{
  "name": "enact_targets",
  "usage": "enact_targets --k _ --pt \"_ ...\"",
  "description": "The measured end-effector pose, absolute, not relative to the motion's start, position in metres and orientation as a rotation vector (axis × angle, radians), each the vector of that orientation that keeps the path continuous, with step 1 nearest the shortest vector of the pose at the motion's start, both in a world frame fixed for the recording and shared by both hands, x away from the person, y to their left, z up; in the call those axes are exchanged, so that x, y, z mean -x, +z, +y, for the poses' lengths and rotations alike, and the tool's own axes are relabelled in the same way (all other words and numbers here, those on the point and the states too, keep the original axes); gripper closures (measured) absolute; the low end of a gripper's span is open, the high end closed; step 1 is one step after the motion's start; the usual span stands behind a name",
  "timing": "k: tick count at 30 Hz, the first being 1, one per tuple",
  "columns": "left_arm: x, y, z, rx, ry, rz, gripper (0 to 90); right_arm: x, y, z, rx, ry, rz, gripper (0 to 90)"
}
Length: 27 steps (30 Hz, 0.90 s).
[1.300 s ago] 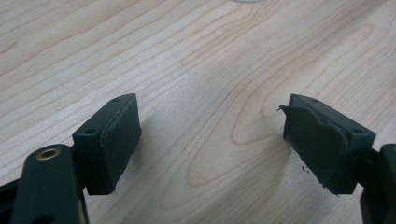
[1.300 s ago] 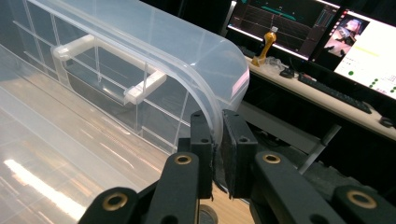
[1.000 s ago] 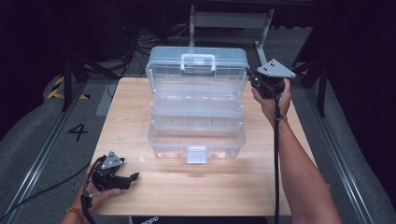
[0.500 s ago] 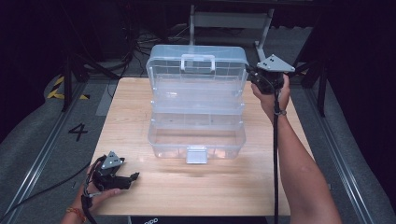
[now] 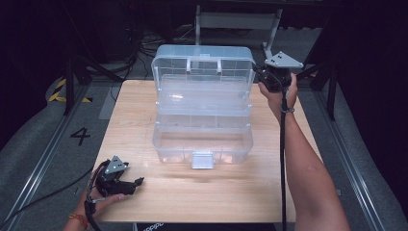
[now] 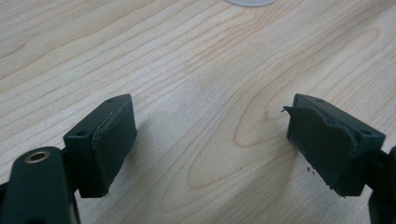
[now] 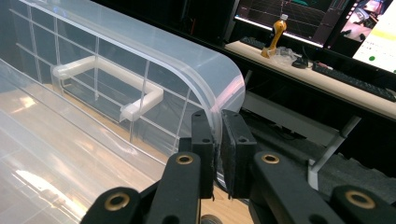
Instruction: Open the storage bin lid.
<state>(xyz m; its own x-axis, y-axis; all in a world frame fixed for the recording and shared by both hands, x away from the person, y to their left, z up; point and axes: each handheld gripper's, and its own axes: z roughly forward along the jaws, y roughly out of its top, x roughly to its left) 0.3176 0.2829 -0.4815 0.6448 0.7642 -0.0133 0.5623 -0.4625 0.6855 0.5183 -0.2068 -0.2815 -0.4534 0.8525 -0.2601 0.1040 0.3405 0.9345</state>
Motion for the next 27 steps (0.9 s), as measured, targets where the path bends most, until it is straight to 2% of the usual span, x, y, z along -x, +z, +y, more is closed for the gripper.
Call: enact_targets --k 27 --pt "-0.318 -0.482 0.283 -2.190 0.392 1.026 16.1 -0.541 -0.281 -0.208 -0.898 1.209 1.826 85.2"
